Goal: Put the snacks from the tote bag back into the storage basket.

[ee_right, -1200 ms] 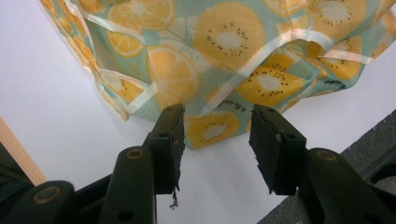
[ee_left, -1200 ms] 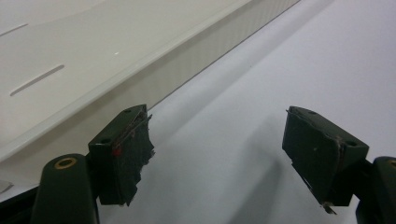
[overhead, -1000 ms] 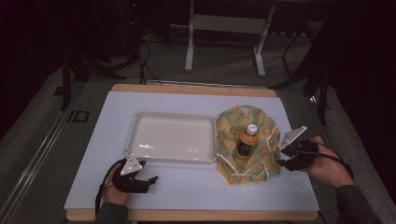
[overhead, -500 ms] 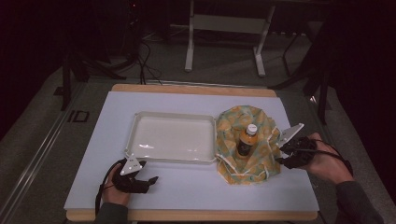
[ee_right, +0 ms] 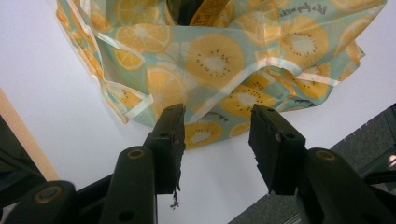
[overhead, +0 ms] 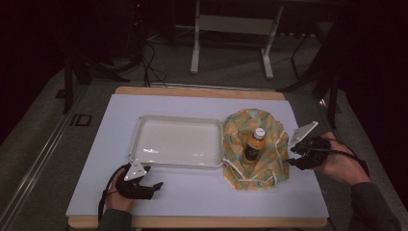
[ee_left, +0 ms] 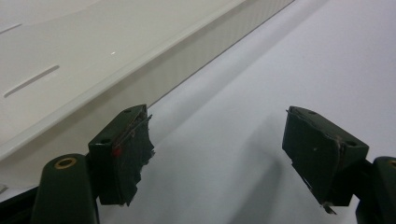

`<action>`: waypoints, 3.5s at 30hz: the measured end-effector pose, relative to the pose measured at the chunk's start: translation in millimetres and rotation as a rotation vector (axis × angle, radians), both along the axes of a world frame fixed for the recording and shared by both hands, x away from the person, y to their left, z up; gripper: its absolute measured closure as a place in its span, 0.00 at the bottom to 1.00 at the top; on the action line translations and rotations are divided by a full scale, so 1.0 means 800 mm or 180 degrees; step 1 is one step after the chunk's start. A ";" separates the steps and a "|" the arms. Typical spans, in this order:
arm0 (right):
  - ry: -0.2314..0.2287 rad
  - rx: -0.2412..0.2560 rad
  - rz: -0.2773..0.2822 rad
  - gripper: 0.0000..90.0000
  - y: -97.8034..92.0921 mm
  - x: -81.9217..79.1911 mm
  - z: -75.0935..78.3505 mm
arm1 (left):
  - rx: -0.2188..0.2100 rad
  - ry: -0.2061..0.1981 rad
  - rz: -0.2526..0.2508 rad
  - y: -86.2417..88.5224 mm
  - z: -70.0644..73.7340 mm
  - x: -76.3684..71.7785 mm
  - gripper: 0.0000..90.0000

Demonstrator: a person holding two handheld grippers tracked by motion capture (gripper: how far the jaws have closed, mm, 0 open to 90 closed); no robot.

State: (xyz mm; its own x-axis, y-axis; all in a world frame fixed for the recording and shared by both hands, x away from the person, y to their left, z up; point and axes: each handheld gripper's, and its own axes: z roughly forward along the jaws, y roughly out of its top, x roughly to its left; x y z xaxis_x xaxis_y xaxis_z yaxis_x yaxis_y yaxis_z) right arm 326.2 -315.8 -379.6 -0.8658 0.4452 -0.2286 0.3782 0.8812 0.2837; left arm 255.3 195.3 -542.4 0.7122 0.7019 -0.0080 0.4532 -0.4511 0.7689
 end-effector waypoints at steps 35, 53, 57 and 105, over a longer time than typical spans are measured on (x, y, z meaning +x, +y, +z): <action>0.0187 -0.0091 0.0179 0.61 0.031 0.030 0.021 | 0.0017 0.0018 -0.0025 -0.001 0.000 0.000 0.26; 0.0186 -0.0102 0.0134 0.61 0.038 0.039 0.037 | 0.0033 0.0024 -0.0034 -0.001 0.000 0.001 0.26; 0.0213 -0.0070 0.0113 0.61 0.040 0.044 0.039 | 0.0029 0.0026 -0.0037 -0.001 0.000 0.001 0.26; 0.0232 -0.0065 0.0316 0.57 0.102 0.077 0.037 | 0.0029 0.0031 -0.0051 -0.001 0.000 0.001 0.26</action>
State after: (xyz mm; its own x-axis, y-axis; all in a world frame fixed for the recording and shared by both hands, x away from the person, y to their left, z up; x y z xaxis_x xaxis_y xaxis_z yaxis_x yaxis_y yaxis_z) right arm 387.7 -234.3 -350.2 -0.9200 0.3524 -0.1716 0.3078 0.9206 0.2402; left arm 256.1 194.4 -542.7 0.7232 0.6906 -0.0087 0.4534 -0.4652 0.7603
